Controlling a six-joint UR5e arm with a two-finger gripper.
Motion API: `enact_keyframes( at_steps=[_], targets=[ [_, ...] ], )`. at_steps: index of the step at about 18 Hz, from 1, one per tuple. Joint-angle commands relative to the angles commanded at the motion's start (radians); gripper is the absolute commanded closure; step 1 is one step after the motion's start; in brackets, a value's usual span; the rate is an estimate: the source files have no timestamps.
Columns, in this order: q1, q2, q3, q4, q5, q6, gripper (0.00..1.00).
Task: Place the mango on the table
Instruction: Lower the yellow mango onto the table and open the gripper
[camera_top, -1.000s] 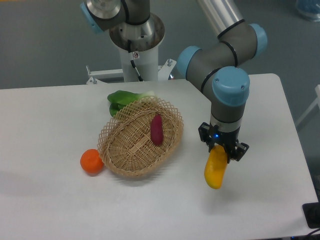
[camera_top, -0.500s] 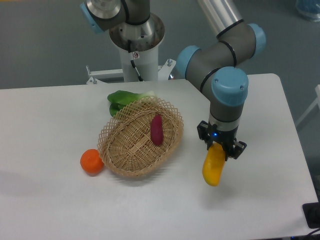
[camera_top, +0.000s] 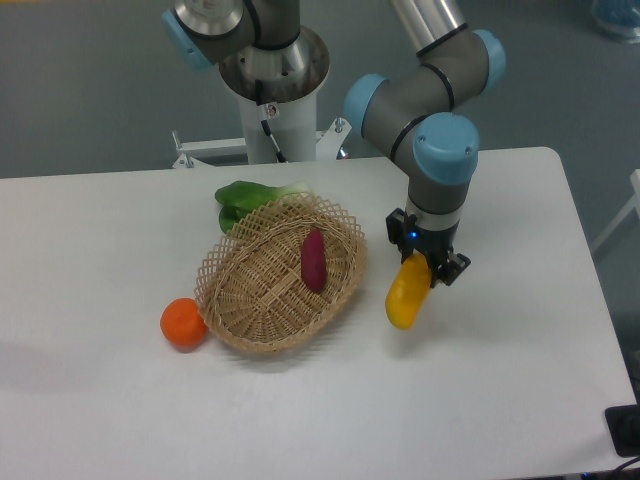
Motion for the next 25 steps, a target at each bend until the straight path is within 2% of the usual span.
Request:
enact_keyframes(
  at_steps=[4, 9, 12, 13, 15, 17, 18, 19, 22, 25],
  targets=[
    [0.018, -0.003, -0.014, 0.057, 0.003, 0.006, 0.48],
    [0.020, 0.000, -0.074, 0.113, 0.008, 0.014, 0.48],
    [0.023, 0.000, -0.095, 0.114, 0.008, 0.025, 0.45],
    [0.026, 0.000, -0.100, 0.114, 0.008, 0.028, 0.42],
    [0.026, -0.002, -0.101, 0.114, 0.008, 0.066, 0.24],
    [0.029, -0.002, -0.101, 0.112, 0.008, 0.091, 0.20],
    [0.034, 0.000, -0.101, 0.113, 0.008, 0.091, 0.07],
    [0.034, -0.002, -0.100, 0.114, 0.008, 0.091, 0.01],
    [0.034, 0.000, -0.095, 0.115, 0.008, 0.089, 0.00],
    [0.031, 0.000, -0.057, 0.107, 0.008, 0.075, 0.00]
  ],
)
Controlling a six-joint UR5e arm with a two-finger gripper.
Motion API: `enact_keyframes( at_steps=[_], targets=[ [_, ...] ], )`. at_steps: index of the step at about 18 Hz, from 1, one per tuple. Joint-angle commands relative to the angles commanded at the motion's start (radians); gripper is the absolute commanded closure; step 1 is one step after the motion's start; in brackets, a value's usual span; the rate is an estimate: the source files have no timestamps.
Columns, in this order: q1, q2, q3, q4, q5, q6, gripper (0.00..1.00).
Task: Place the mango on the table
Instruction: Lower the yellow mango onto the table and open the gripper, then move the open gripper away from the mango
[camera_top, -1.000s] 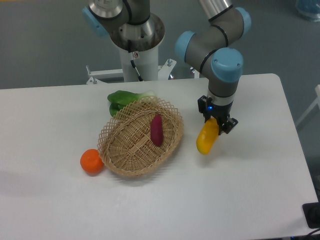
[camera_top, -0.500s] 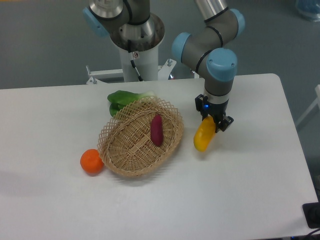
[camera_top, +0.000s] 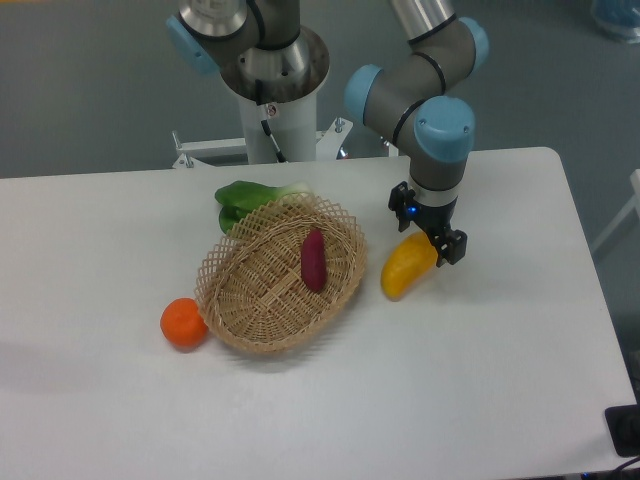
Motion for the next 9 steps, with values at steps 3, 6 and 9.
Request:
enact_keyframes(
  at_steps=[3, 6, 9],
  targets=[
    [-0.002, 0.000, 0.029, -0.014, -0.003, 0.000, 0.00],
    [-0.006, -0.006, 0.046, -0.014, -0.002, 0.006, 0.00],
    [-0.015, -0.009, 0.074, -0.015, -0.006, 0.009, 0.00]
  ],
)
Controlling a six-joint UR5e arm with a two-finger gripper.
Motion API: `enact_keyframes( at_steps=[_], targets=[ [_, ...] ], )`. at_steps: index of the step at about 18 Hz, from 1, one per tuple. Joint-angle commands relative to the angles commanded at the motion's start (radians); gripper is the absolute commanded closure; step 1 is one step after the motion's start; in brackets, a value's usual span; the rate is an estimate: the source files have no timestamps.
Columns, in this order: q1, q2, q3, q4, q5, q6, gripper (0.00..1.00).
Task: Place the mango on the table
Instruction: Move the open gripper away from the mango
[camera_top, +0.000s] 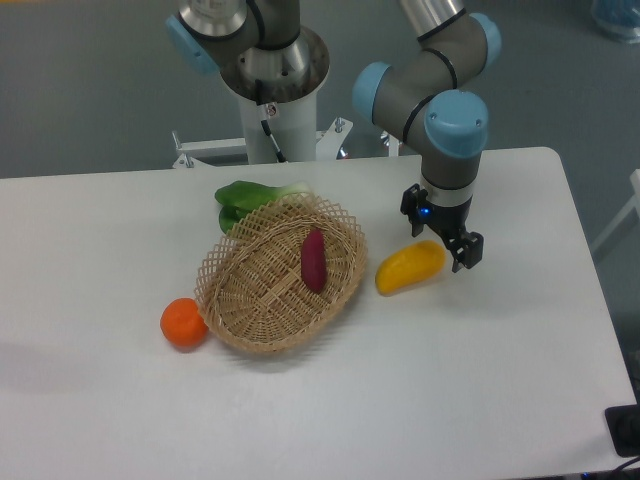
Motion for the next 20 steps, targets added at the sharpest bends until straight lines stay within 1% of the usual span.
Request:
enact_keyframes(
  at_steps=[3, 4, 6, 8, 12, 15, 17, 18, 19, 20],
  targets=[
    [-0.015, -0.017, 0.052, -0.005, 0.003, -0.006, 0.00],
    [-0.021, -0.020, 0.067, -0.018, 0.003, -0.009, 0.00],
    [-0.023, -0.026, 0.100, -0.066, 0.002, -0.012, 0.00],
    [-0.031, -0.040, 0.126, -0.089, 0.002, -0.024, 0.00],
    [-0.071, -0.080, 0.184, -0.092, 0.006, -0.106, 0.00],
    [-0.087, -0.100, 0.227, -0.129, 0.002, -0.141, 0.00],
    [-0.117, -0.126, 0.271, -0.149, 0.003, -0.184, 0.00],
    [-0.126, -0.143, 0.300, -0.166, 0.006, -0.210, 0.00],
    [-0.133, -0.156, 0.330, -0.195, 0.006, -0.222, 0.00],
    [-0.140, -0.169, 0.360, -0.236, 0.006, -0.230, 0.00]
  ],
)
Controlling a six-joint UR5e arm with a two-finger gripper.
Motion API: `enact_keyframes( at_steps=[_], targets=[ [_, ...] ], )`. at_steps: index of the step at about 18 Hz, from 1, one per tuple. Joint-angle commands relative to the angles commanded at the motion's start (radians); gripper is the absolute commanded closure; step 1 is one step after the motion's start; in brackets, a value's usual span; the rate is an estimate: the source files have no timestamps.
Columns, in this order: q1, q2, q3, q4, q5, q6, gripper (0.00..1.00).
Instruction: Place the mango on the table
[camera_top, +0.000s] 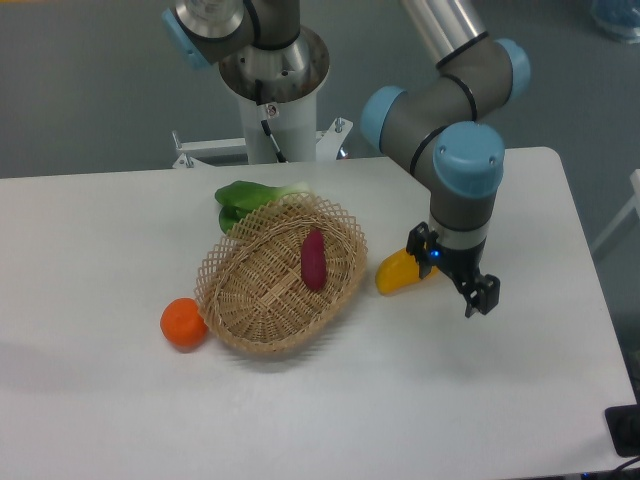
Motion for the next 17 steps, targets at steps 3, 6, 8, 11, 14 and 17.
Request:
enact_keyframes(
  at_steps=[3, 6, 8, 11, 14, 17],
  targets=[
    [-0.005, -0.023, 0.071, -0.109, 0.002, -0.005, 0.00],
    [-0.005, -0.029, 0.079, -0.115, 0.000, -0.008, 0.00],
    [-0.005, -0.031, 0.083, -0.117, 0.000, -0.008, 0.00],
    [-0.005, -0.031, 0.080, -0.117, 0.000, -0.020, 0.00],
    [-0.005, -0.031, 0.080, -0.117, 0.000, -0.020, 0.00],
    [-0.005, -0.034, 0.083, -0.115, -0.002, -0.020, 0.00]
  ],
)
